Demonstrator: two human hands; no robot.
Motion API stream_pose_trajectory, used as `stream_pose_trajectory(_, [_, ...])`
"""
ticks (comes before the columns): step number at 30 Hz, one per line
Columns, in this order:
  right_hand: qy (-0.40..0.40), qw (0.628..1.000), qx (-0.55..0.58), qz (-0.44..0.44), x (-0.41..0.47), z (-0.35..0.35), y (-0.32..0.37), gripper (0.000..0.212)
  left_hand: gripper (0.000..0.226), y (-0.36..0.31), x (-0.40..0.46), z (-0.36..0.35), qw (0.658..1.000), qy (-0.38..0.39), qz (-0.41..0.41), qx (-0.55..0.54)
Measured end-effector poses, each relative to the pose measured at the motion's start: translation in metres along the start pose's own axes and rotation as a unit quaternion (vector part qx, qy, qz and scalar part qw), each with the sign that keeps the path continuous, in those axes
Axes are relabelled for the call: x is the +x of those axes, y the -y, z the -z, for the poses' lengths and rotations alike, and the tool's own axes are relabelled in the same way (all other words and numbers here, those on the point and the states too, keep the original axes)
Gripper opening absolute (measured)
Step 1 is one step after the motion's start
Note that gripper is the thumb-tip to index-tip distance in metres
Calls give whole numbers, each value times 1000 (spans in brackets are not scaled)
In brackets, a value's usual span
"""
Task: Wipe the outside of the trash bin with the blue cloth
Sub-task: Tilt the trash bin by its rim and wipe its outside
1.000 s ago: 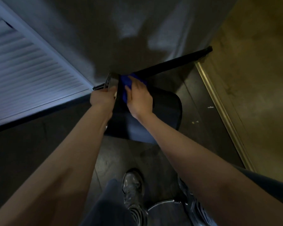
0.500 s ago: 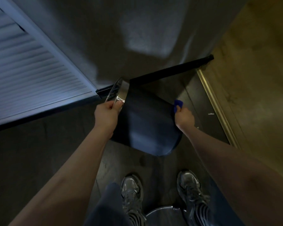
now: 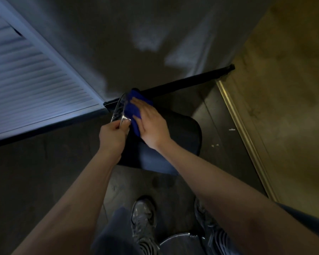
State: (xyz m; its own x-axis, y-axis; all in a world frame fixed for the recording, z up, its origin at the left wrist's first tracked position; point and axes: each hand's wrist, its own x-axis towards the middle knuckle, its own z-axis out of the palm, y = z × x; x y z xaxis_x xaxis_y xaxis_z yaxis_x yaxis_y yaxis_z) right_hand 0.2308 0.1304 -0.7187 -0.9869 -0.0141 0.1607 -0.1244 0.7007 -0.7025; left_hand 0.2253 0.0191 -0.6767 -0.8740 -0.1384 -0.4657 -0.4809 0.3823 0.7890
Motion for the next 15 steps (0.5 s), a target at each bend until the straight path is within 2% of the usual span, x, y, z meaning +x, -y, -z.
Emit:
stream_pose_trajectory(2, [27, 999, -24, 9, -16, 9, -23, 42, 20, 2, 1, 3, 1000, -7, 4, -4])
stream_pose_trajectory(4, [29, 999, -31, -27, -32, 19, -51, 40, 19, 3, 2, 5, 1000, -8, 10, -13])
stream_pose_trajectory(7, [26, 984, -43, -168, -53, 30, -86, 36, 20, 5, 2, 6, 1000, 14, 16, -22])
stream_pose_trajectory(11, [24, 939, -73, -336, -54, 30, -102, 37, 27, 5, 1, 2, 1000, 12, 0, -13])
stream_pose_trajectory(15, [-45, 885, -20, -462, -35, 24, -91, 35, 27, 0, -2, -5, 999, 16, -22, 27])
